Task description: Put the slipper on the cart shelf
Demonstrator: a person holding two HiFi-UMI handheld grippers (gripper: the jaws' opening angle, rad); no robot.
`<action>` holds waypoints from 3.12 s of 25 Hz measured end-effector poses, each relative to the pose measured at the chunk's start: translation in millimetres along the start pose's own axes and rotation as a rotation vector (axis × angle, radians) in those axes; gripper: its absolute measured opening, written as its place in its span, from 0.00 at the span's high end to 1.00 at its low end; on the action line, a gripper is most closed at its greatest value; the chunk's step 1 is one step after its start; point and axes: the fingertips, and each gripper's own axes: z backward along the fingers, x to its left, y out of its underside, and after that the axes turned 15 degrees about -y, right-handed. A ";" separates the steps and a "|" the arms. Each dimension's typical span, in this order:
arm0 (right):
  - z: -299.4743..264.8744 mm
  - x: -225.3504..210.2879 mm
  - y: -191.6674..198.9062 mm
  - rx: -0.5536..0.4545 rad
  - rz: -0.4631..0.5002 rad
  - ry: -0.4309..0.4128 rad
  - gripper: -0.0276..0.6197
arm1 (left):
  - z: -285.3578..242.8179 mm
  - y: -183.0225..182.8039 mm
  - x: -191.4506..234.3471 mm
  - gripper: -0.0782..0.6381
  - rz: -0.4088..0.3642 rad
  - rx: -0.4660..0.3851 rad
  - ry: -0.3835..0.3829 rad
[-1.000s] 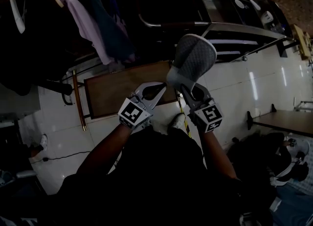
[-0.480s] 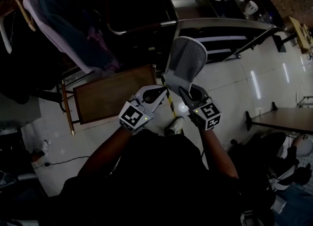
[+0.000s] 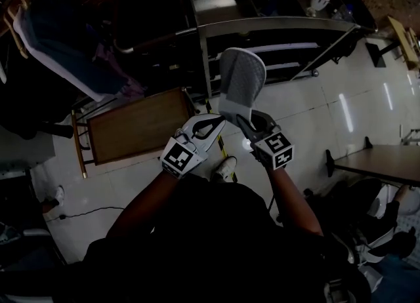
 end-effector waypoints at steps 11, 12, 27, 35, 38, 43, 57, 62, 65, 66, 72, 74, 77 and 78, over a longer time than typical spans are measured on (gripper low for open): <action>9.3 -37.1 29.2 0.063 -0.074 -0.011 0.86 | -33.3 3.1 -19.9 0.89 -0.016 0.030 0.056; 6.5 -40.4 32.1 0.074 -0.084 -0.016 0.86 | -37.8 6.0 -17.2 0.89 -0.016 0.032 0.060; -60.8 -103.2 74.1 0.272 -0.317 -0.124 0.86 | -95.8 16.4 53.7 0.89 0.069 0.004 0.120; -83.0 -102.6 100.7 0.335 -0.532 -0.329 0.86 | -117.7 26.1 71.6 0.89 0.081 0.028 0.109; -86.7 -116.0 104.4 0.322 -0.588 -0.370 0.86 | -129.7 31.1 77.1 0.89 0.067 0.036 0.093; -91.5 -135.4 107.4 0.318 -0.688 -0.467 0.86 | -147.9 35.5 82.4 0.89 0.072 0.056 0.059; -120.4 -199.4 113.7 0.319 -0.879 -0.636 0.86 | -196.4 57.2 83.5 0.89 0.080 0.104 0.027; -139.2 -226.1 111.7 0.338 -0.883 -0.635 0.86 | -204.2 58.7 91.0 0.89 0.085 0.110 -0.003; -152.4 -244.4 104.3 0.299 -0.889 -0.607 0.85 | -206.0 58.9 95.5 0.89 0.090 0.110 -0.025; -156.4 -250.1 102.2 0.286 -0.888 -0.593 0.85 | -206.1 59.6 96.8 0.89 0.093 0.112 -0.032; -172.4 -280.5 91.7 0.201 -0.866 -0.517 0.85 | -206.9 65.8 103.5 0.89 0.109 0.127 -0.072; -175.5 -292.1 87.9 0.161 -0.869 -0.487 0.85 | -207.5 68.7 105.8 0.89 0.119 0.132 -0.081; -179.1 -309.1 82.5 0.117 -0.858 -0.434 0.85 | -207.6 72.1 107.2 0.89 0.127 0.140 -0.088; -180.2 -313.7 79.9 0.102 -0.856 -0.422 0.85 | -207.8 72.9 107.1 0.89 0.130 0.142 -0.090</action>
